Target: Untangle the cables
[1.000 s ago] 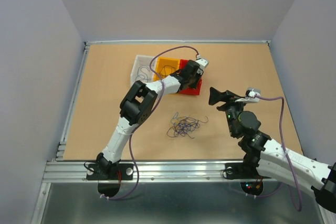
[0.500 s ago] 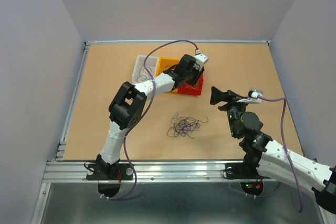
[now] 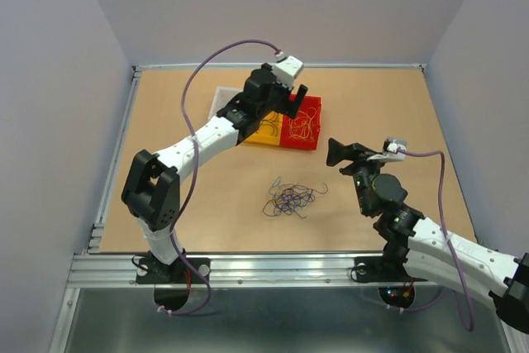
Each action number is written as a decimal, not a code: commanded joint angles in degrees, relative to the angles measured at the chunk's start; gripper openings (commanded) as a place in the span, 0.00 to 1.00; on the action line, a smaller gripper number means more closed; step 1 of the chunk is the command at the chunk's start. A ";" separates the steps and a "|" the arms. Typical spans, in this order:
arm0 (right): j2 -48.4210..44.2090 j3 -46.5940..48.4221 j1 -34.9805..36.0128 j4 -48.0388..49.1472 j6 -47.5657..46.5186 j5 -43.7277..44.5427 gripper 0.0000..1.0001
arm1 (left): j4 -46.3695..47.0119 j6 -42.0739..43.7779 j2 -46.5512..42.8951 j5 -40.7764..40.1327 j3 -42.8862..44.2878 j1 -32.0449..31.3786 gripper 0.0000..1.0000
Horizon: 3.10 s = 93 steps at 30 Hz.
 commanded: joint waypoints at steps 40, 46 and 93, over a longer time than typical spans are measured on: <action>19.26 13.05 -0.13 -9.78 2.44 -6.18 0.99 | 8.71 -13.43 3.92 9.91 -14.80 32.03 0.67; 18.38 12.61 -0.21 -9.78 2.44 -6.01 0.99 | 8.10 -13.71 1.81 13.79 -20.25 32.12 0.05; 59.95 44.25 -7.85 -34.30 1.55 -15.67 0.45 | 14.95 -4.65 -25.79 25.39 -39.06 35.02 0.85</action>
